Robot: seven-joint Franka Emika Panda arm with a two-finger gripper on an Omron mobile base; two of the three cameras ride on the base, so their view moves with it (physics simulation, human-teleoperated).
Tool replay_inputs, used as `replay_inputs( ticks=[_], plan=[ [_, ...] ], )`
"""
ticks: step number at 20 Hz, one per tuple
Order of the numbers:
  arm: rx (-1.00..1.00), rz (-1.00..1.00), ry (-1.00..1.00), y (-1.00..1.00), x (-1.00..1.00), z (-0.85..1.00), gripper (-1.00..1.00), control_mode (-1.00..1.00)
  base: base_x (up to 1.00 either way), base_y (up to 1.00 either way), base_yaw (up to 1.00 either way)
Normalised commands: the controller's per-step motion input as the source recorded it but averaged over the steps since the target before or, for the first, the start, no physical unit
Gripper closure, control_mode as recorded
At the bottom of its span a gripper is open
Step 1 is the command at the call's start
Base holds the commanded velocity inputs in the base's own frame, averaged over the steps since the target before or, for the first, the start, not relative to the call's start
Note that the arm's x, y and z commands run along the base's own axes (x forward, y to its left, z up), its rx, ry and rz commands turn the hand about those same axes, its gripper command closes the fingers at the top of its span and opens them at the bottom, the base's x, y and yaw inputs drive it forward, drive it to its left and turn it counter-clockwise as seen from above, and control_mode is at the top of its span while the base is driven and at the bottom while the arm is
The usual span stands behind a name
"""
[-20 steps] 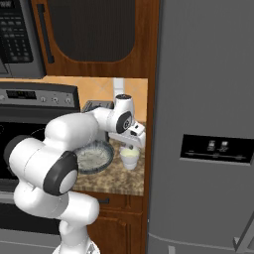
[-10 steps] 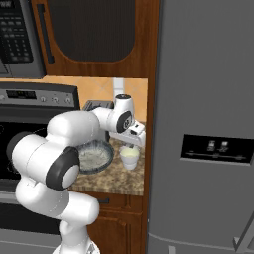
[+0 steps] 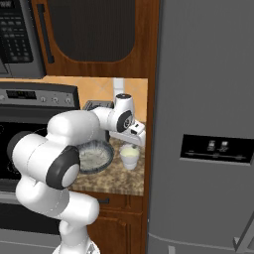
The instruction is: Grab a lemon wedge from the fridge and one ice cube from the ice bowl, and put them in the glass of lemonade.
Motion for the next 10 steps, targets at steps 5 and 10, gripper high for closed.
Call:
replay_inputs(
  ticks=[5, 10],
  plan=[
    [0.00, 0.00, -0.01, 0.07, -0.18, 0.09, -1.00, -1.00, 0.00, 0.00, 0.00],
    [0.00, 0.00, -0.11, 0.04, -0.36, 0.17, -1.00, -1.00, 0.00, 0.00, 0.00]
  ],
)
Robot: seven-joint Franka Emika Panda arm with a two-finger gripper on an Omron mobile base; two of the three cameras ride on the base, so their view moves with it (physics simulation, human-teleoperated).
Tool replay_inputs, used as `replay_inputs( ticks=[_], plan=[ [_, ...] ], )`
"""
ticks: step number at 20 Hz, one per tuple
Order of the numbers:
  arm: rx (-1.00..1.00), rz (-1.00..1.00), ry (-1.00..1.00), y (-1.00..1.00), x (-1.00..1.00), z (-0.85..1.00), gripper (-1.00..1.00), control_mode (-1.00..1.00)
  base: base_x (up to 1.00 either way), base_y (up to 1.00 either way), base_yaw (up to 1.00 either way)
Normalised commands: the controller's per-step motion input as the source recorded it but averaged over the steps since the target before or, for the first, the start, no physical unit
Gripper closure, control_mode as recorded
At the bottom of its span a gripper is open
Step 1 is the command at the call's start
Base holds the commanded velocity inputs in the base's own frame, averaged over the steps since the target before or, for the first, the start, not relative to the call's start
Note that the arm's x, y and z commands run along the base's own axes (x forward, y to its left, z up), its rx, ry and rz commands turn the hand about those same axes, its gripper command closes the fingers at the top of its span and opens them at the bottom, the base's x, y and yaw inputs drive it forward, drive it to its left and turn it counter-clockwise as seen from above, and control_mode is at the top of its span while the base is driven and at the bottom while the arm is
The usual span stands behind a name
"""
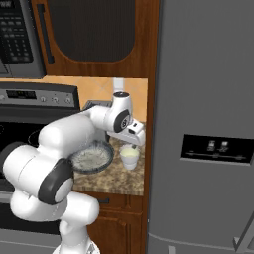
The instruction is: Grab a lemon wedge from the fridge and one ice cube from the ice bowl, and put them in the glass of lemonade.
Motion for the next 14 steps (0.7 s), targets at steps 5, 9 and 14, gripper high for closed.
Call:
replay_inputs(
  ticks=[5, 9, 14],
  plan=[
    [0.00, 0.00, -0.13, 0.09, -0.33, 0.18, -1.00, -1.00, 0.00, 0.00, 0.00],
    [0.00, 0.00, -0.12, 0.15, -0.19, 0.16, -1.00, -1.00, 0.00, 0.00, 0.00],
    [0.00, 0.08, -0.05, 0.61, -0.35, 0.17, -1.00, -1.00, 0.00, 0.00, 0.00]
  ],
)
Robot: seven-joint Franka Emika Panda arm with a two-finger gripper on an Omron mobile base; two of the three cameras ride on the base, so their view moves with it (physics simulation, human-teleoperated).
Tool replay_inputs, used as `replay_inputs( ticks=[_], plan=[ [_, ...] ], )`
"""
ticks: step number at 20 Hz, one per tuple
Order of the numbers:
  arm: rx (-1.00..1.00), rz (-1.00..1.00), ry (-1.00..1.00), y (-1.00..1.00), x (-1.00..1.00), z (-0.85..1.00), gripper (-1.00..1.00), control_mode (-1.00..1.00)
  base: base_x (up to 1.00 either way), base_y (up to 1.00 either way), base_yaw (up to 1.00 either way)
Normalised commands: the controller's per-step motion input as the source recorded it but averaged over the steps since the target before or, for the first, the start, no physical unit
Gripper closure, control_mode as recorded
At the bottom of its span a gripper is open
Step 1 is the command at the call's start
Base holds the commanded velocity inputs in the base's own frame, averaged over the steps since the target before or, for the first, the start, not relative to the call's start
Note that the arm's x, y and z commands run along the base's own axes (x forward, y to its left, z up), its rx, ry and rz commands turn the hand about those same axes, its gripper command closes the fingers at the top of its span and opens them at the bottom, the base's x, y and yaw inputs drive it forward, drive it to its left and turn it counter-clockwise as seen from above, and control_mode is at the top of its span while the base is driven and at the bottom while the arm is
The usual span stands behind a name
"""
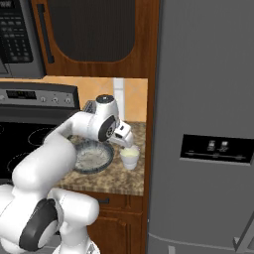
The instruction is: Grab a lemon wedge from the fridge and one ice cube from the ice bowl, and put them in the glass of lemonade.
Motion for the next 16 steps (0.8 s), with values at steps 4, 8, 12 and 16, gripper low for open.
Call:
replay_inputs(
  ticks=[4, 8, 12, 16],
  plan=[
    [0.00, 0.17, 0.12, 0.91, -0.64, 0.50, -1.00, -1.00, 0.00, 0.00, 0.00],
    [0.00, 0.19, 0.21, 0.72, -0.99, 0.84, -1.00, -1.00, 0.00, 0.00, 0.00],
    [0.00, 0.18, 0.12, 0.51, -1.00, 0.65, -1.00, -1.00, 0.00, 0.00, 0.00],
    [0.00, 0.05, 0.00, 0.11, -1.00, 0.06, -1.00, -1.00, 0.00, 0.00, 0.00]
  ],
)
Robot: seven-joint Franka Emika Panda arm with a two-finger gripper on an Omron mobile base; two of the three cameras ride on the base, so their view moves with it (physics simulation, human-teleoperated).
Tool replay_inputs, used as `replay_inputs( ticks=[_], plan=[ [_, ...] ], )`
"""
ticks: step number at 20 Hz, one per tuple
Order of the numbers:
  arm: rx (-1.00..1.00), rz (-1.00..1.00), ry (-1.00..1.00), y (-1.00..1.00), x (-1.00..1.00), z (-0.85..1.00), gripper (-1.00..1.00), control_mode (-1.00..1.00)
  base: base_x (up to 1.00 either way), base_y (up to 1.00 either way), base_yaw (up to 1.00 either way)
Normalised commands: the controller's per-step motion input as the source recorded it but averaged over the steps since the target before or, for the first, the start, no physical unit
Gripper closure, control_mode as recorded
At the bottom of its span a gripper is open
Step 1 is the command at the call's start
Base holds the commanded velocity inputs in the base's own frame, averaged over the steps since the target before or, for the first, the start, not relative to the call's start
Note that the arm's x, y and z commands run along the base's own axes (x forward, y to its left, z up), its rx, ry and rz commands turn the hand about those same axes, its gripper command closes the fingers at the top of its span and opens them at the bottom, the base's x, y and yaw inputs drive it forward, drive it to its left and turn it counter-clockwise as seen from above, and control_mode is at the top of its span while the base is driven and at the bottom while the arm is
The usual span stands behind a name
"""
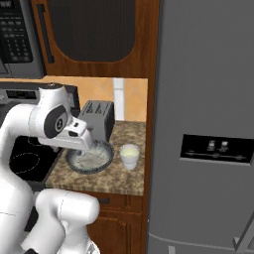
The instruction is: Grab a lemon wedge from the fridge and one ice cube from the ice bowl, and put them in the glass of lemonade.
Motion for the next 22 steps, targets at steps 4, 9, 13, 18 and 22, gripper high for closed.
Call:
replay_inputs(
  ticks=[4, 9, 13, 18, 22],
  plan=[
    [0.00, 0.00, -0.02, 0.00, -0.13, 0.00, -1.00, -1.00, 0.00, 0.00, 0.00],
    [0.00, 0.00, 0.00, 0.00, -0.05, 0.00, -1.00, -1.00, 0.00, 0.00, 0.00],
    [0.00, 0.00, 0.00, 0.00, 0.00, 0.00, -1.00, 1.00, -0.93, 0.00, -0.10],
    [0.00, 0.00, 0.00, 0.00, 0.00, 0.00, -1.00, 1.00, -0.88, -0.20, -0.07],
    [0.00, 0.00, 0.00, 0.00, 0.00, 0.00, -1.00, 1.00, -0.63, -0.68, -0.04]
  ],
)
